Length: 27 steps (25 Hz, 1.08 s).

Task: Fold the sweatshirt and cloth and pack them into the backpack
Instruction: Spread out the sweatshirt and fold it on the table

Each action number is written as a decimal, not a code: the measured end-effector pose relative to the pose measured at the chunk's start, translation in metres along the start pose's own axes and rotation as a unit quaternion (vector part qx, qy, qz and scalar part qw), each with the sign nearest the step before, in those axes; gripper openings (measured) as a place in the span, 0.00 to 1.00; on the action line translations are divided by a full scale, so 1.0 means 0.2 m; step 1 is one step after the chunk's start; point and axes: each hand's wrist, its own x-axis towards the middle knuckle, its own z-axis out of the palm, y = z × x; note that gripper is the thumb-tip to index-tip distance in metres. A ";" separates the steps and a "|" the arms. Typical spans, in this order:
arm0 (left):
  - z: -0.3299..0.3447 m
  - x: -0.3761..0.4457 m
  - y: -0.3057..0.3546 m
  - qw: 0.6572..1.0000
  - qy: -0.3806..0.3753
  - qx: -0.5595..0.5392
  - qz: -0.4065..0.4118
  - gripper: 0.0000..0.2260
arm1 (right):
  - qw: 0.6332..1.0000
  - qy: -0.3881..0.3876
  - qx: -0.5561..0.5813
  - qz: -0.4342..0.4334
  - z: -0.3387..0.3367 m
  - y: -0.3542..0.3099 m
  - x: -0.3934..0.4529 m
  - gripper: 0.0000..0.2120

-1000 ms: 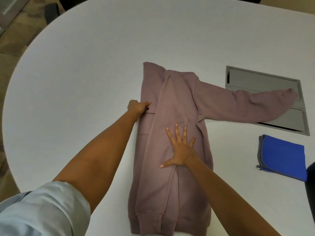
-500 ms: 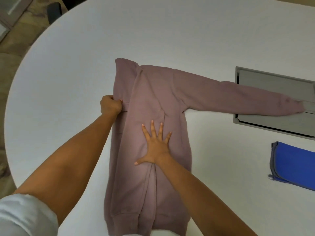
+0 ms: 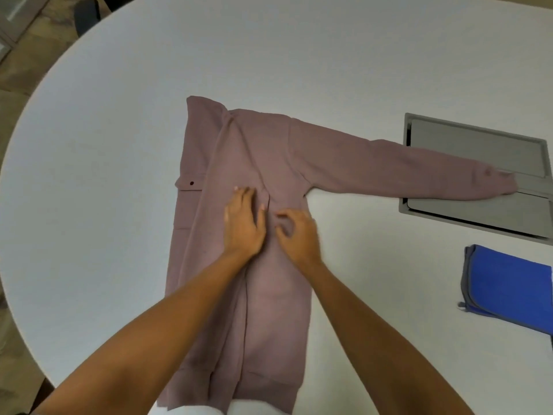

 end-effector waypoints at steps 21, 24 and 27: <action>0.28 -0.20 0.23 0.913 -0.376 0.161 -0.003 0.49 | 0.689 0.289 0.315 0.585 -1.21 1.02 0.63 0.39; 0.28 -0.19 0.24 0.910 -0.382 0.163 -0.008 0.49 | 0.697 0.312 0.351 0.542 -1.22 1.06 0.63 0.25; 0.28 -0.19 0.24 0.912 -0.379 0.154 -0.015 0.49 | 0.721 0.348 0.428 0.419 -1.20 0.93 0.62 0.30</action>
